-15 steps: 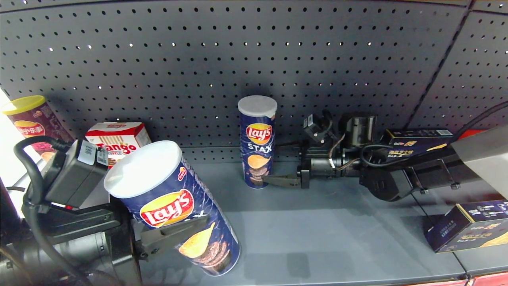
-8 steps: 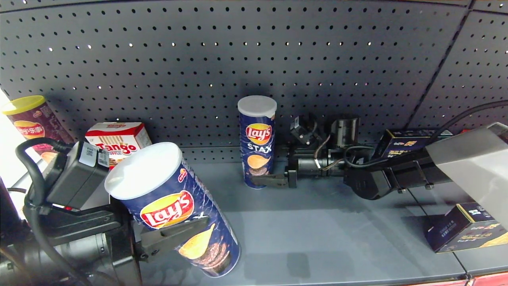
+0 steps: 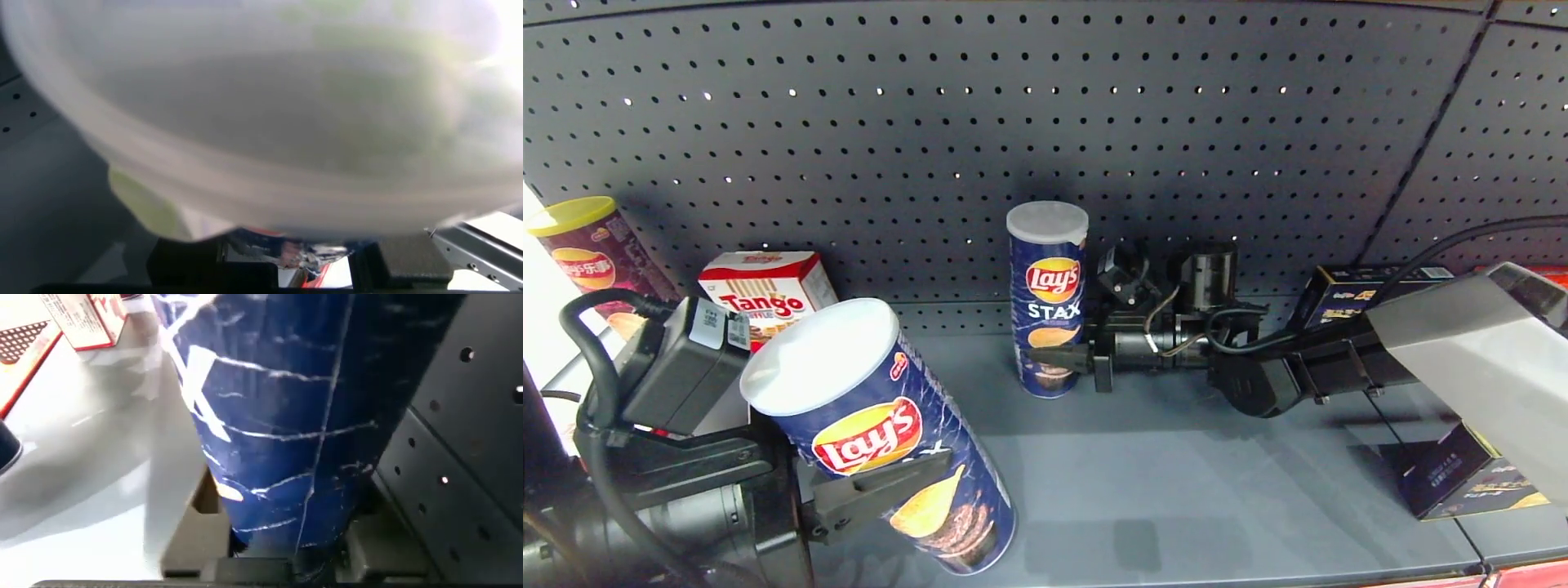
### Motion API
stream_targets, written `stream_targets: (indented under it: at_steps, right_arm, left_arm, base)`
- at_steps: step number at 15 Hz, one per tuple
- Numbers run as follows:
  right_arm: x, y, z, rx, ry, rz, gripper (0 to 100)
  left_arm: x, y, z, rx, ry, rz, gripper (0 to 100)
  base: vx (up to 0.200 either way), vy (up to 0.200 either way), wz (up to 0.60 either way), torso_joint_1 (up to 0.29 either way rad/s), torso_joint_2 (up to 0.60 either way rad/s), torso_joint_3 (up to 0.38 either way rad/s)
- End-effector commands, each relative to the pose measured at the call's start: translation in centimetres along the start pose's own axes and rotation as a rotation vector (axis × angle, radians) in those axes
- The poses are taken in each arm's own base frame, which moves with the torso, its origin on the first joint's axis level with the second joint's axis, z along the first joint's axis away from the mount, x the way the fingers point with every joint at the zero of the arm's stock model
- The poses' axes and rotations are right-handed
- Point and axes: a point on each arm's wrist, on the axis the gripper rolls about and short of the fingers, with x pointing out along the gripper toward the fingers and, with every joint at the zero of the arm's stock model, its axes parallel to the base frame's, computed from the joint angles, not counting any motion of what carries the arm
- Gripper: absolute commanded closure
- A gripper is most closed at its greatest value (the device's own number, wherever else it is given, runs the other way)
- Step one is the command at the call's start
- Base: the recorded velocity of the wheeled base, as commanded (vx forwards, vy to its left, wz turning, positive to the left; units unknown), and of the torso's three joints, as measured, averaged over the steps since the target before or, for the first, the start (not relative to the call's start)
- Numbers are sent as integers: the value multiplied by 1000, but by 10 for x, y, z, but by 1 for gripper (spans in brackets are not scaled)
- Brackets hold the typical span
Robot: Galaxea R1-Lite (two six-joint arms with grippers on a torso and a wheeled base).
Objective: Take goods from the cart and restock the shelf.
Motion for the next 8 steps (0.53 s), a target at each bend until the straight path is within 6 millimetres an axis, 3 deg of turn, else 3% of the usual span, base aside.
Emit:
stream_targets:
  at_steps: [1, 4, 8]
  right_arm:
    - [-13, 10, 21, -19, -15, -3, 100]
    - [-40, 37, 46, -21, -13, -22, 100]
    - [-76, 102, 69, -21, -11, -2, 100]
  left_arm:
    - [-1, 1, 1, 1, -5, 10, 100]
    - [-3, 4, 3, 5, -15, 26, 100]
    - [-3, 4, 3, 6, -16, 26, 100]
  base:
    - [0, 0, 0, 0, 0, 0]
    - [0, 0, 0, 0, 0, 0]
    - [0, 0, 0, 0, 0, 0]
